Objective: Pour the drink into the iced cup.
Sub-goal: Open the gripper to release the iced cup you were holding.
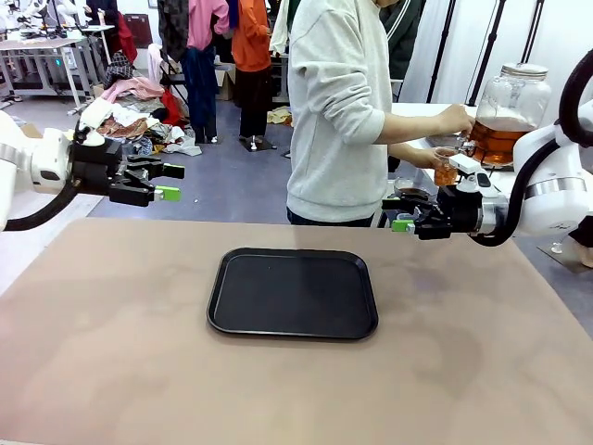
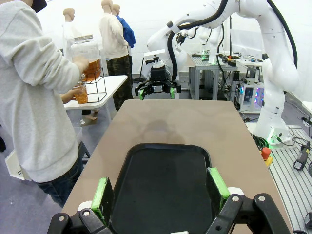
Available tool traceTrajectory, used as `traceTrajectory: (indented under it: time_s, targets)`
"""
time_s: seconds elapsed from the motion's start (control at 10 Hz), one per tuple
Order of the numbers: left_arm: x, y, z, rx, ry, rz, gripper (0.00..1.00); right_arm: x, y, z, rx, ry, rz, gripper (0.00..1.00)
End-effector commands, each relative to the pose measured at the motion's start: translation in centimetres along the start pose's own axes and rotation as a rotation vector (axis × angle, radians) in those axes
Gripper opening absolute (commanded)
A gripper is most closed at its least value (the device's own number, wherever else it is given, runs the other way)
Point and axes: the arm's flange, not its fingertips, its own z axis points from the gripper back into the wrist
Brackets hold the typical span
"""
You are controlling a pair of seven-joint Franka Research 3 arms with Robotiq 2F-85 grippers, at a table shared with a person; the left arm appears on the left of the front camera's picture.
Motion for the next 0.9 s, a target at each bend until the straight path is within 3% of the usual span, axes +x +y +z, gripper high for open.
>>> traceTrajectory:
  time_s: [0.0, 0.8]
  targets:
    - [0.11, -0.08, 0.06, 0.001, -0.001, -0.004, 1.0, 0.29, -0.14, 0.01, -0.001, 0.0, 0.002, 1.0]
    - [0.11, -0.08, 0.06, 0.001, -0.001, -0.004, 1.0, 0.29, -0.14, 0.01, -0.001, 0.0, 0.002, 1.0]
